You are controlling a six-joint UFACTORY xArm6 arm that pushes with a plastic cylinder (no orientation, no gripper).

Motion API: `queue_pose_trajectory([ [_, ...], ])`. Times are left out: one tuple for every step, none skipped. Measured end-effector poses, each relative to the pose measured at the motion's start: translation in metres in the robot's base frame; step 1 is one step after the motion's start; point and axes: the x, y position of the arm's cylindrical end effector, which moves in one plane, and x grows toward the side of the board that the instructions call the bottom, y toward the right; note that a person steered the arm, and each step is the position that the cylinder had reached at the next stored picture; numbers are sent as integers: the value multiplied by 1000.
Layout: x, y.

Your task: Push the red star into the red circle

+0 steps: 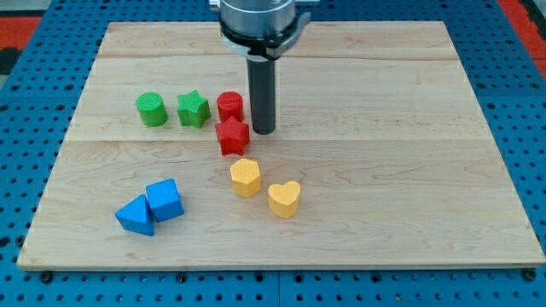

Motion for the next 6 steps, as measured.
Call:
queue_pose_trajectory([
  [0,-43],
  [16,-42],
  [45,-30],
  [56,-52],
  [53,-82],
  [34,-80],
])
